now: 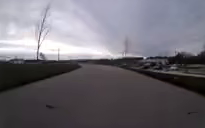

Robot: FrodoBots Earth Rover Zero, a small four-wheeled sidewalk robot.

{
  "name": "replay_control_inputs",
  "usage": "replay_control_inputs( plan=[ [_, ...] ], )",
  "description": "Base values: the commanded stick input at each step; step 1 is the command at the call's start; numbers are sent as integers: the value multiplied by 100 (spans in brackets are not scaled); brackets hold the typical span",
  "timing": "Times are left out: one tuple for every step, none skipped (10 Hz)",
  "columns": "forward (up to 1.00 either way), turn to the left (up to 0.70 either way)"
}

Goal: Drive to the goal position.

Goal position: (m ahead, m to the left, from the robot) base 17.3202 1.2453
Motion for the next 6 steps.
replay_control_inputs(
  plan=[
    [100,0],
    [100,0],
    [100,0],
    [100,0],
    [100,0],
    [100,0]
  ],
)
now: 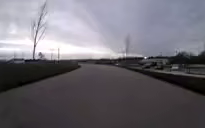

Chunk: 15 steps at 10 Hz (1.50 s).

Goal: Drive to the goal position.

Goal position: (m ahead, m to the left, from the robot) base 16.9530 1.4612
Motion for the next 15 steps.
replay_control_inputs(
  plan=[
    [100,0],
    [100,0],
    [100,0],
    [100,0],
    [100,0],
    [100,0],
    [100,0],
    [100,0],
    [100,0],
    [100,0],
    [100,-2],
    [100,-8],
    [100,-19],
    [100,-39],
    [100,-40]
  ],
)
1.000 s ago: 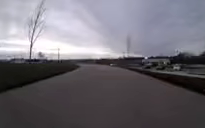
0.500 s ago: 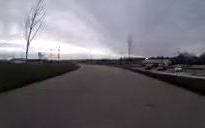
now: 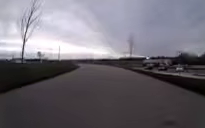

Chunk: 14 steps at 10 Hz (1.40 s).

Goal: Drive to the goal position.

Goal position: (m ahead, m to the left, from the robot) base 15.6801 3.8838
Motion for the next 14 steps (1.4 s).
replay_control_inputs(
  plan=[
    [100,-33],
    [100,0],
    [100,0],
    [100,0],
    [100,0],
    [100,0],
    [100,0],
    [100,0],
    [100,0],
    [100,0],
    [100,27],
    [100,31],
    [100,34],
    [100,22]
  ],
)
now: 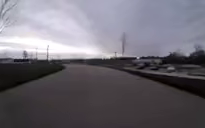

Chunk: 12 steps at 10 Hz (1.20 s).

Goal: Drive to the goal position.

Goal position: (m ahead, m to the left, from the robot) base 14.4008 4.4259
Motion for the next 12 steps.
replay_control_inputs(
  plan=[
    [100,8],
    [100,0],
    [100,0],
    [100,0],
    [100,0],
    [100,0],
    [100,0],
    [100,0],
    [100,0],
    [100,0],
    [100,0],
    [100,0]
  ],
)
